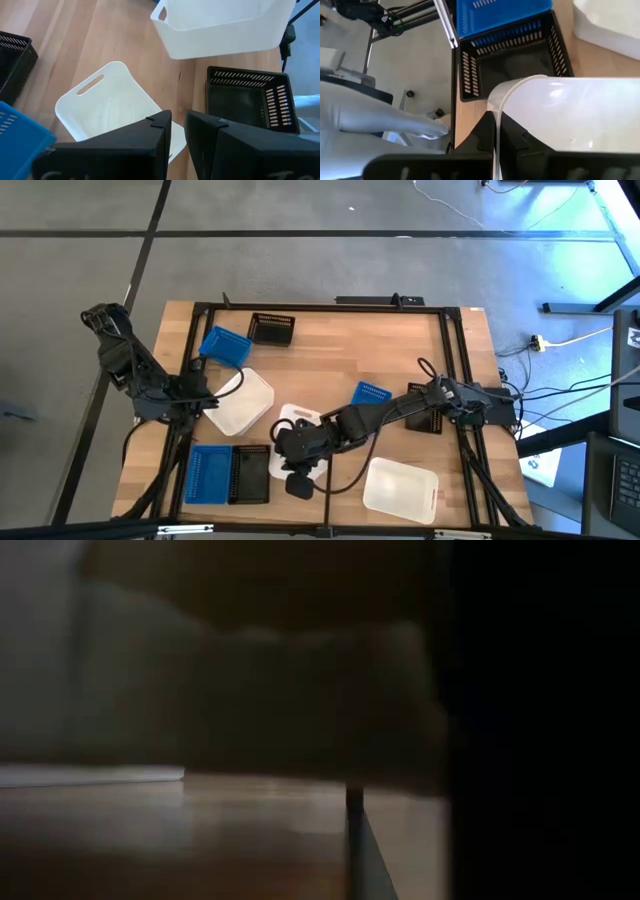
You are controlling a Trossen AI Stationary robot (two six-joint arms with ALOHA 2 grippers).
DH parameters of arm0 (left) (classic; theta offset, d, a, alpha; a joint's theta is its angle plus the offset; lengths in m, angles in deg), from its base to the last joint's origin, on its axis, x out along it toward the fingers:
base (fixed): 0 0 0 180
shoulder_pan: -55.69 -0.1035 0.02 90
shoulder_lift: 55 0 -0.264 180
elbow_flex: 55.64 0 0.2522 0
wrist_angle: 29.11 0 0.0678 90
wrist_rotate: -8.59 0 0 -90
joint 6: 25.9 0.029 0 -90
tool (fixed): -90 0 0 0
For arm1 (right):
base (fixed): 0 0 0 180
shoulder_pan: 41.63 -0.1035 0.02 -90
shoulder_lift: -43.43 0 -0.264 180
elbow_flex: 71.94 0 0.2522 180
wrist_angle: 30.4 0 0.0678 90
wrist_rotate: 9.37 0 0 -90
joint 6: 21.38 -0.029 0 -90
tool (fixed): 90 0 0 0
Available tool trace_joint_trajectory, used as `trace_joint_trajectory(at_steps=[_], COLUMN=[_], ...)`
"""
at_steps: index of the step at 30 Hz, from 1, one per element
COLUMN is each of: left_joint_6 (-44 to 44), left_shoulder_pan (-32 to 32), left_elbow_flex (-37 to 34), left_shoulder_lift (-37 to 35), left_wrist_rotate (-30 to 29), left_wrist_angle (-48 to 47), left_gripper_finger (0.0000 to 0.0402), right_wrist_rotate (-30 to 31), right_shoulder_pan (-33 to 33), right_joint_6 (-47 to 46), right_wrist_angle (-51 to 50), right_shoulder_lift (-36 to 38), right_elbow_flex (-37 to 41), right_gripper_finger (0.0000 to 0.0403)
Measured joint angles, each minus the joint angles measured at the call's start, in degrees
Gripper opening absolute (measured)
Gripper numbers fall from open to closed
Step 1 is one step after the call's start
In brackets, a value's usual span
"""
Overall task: Stack baskets on shelf by color
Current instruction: Put the top white bin on the shelf
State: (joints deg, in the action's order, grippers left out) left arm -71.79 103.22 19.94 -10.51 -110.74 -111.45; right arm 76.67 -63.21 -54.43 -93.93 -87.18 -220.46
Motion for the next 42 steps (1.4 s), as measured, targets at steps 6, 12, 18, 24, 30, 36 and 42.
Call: trace_joint_trajectory(at_steps=[6,12,18,24,30,36,42], left_joint_6=[0.82,1.53,1.62,2.99,3.00,3.01,3.00], left_shoulder_pan=[0.00,0.00,0.00,0.00,0.00,0.00,0.00], left_elbow_flex=[0.00,0.00,0.00,0.00,0.00,0.00,0.00], left_shoulder_lift=[0.02,0.07,0.07,0.07,0.07,0.07,0.04], left_wrist_rotate=[0.47,0.47,0.47,0.47,0.47,0.45,0.47], left_wrist_angle=[0.00,0.02,0.02,0.02,0.02,0.02,0.05], left_gripper_finger=[0.0042,0.0042,0.0042,0.0042,0.0042,0.0042,0.0042], right_wrist_rotate=[-3.49,-3.74,-3.72,-5.55,-7.20,-11.33,-12.71], right_shoulder_pan=[0.05,-0.02,0.00,0.02,0.02,0.04,0.03], right_joint_6=[-1.19,-1.17,-0.60,0.74,2.24,3.36,3.61], right_wrist_angle=[-1.00,-2.13,-2.38,-3.18,-3.14,-3.49,-2.89], right_shoulder_lift=[-0.15,-0.44,-0.44,-0.44,-0.44,-1.18,-2.31], right_elbow_flex=[0.00,0.00,0.00,0.97,1.01,1.03,1.05], right_gripper_finger=[0.0000,0.0000,0.0000,0.0000,0.0000,0.0000,0.0000])
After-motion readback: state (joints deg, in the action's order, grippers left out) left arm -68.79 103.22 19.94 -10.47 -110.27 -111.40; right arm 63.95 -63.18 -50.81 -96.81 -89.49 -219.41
